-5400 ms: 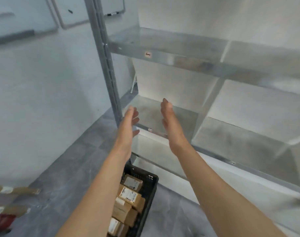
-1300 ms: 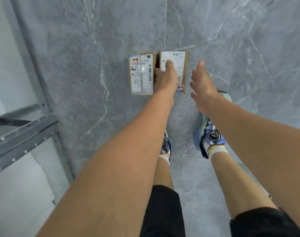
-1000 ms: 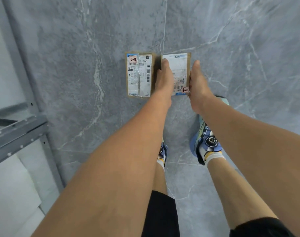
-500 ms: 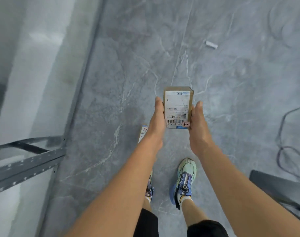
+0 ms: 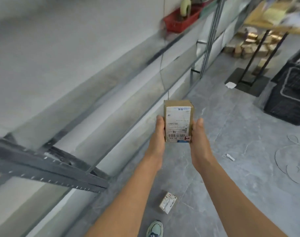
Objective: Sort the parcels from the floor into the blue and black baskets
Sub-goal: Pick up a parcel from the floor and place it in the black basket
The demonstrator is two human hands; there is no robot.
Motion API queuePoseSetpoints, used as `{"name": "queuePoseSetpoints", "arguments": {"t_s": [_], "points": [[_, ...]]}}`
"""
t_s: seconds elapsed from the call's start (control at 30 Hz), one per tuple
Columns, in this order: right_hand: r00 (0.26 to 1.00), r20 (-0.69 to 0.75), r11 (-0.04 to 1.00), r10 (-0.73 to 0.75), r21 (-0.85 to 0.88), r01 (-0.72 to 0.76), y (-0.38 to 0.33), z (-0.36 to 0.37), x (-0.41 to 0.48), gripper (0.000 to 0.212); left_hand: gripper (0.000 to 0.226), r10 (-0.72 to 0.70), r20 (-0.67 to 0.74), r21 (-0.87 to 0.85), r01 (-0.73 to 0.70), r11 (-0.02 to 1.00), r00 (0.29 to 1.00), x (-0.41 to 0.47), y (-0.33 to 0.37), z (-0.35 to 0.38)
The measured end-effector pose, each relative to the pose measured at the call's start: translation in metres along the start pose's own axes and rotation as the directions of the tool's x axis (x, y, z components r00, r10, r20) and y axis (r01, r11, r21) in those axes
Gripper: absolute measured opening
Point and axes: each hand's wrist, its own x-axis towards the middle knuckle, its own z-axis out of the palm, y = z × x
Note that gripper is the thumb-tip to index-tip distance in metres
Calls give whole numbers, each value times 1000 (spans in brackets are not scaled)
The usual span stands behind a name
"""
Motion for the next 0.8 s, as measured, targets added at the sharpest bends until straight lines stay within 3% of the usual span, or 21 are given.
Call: {"name": "queuePoseSetpoints", "arguments": {"t_s": [0.2, 0.43, 0.7, 0.8], "points": [[957, 285, 995, -50, -70, 73, -74, 81, -68, 70, 61, 153, -212, -27, -162, 986, 965, -115, 74, -48], [826, 563, 985, -34, -119, 122, -92, 199, -166, 65, 53, 268, -503, -33, -328, 944, 822, -262, 94, -124], [558, 825, 967, 93, -209, 147, -30, 349, -337, 63, 59, 246, -772, -31, -420, 907, 586, -464, 41, -234], [422, 895, 954, 145, -239, 179, 8, 399, -416, 68, 56, 175, -859, -49, -419, 907, 481, -546, 6, -278]]}}
